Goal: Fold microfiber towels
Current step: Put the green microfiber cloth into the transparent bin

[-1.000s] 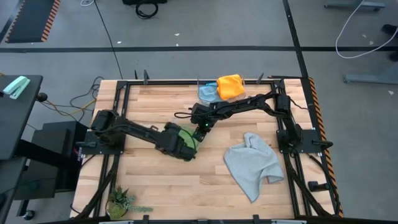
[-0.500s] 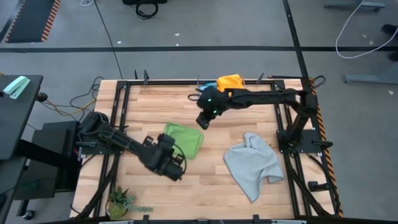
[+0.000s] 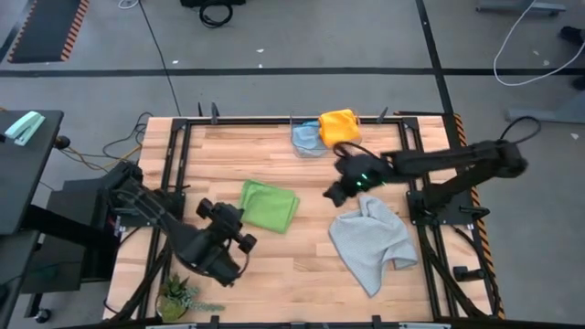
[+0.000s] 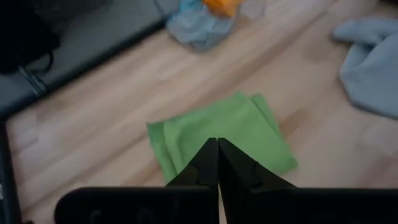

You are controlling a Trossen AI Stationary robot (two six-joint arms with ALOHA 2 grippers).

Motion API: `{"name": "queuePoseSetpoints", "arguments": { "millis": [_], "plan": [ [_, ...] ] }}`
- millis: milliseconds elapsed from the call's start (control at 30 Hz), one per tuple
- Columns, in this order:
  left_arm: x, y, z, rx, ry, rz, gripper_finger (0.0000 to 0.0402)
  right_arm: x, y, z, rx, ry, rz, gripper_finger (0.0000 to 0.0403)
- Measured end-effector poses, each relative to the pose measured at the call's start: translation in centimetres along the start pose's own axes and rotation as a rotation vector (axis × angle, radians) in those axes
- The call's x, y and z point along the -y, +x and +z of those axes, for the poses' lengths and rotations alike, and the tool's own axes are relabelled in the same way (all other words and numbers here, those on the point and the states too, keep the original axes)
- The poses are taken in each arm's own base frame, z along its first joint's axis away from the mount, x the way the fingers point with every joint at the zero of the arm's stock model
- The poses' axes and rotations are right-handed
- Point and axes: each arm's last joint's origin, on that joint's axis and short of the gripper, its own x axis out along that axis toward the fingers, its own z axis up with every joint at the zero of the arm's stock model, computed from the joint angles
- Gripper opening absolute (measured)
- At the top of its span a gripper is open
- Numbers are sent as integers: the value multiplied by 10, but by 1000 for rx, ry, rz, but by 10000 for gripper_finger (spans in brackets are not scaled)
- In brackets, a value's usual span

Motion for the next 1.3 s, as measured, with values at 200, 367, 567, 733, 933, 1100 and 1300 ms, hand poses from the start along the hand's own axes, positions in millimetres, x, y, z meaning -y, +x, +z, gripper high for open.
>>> {"name": "queuePoseSetpoints", "arguments": {
  "millis": [200,367,567,733,933,1100,1300],
  "plan": [
    [-22,-24,4,44,-17,-37,21,12,-18,-50,138,186,52,71],
    [-32,-40,3,50,-51,-104,35,20,-21,-72,155,172,53,71],
    [-34,-45,2,58,-94,-126,22,30,-11,-90,91,80,-20,71],
    [-34,-42,4,57,-164,-117,11,33,-7,-95,61,0,-71,71],
    [-34,-31,13,58,-192,-72,19,33,-8,-94,59,-98,-71,71],
    [-34,-20,21,60,-187,-28,30,33,-10,-94,62,-107,-64,71],
    [-33,-12,25,25,-242,-7,27,33,-10,-94,63,-107,-62,71]
  ]
}}
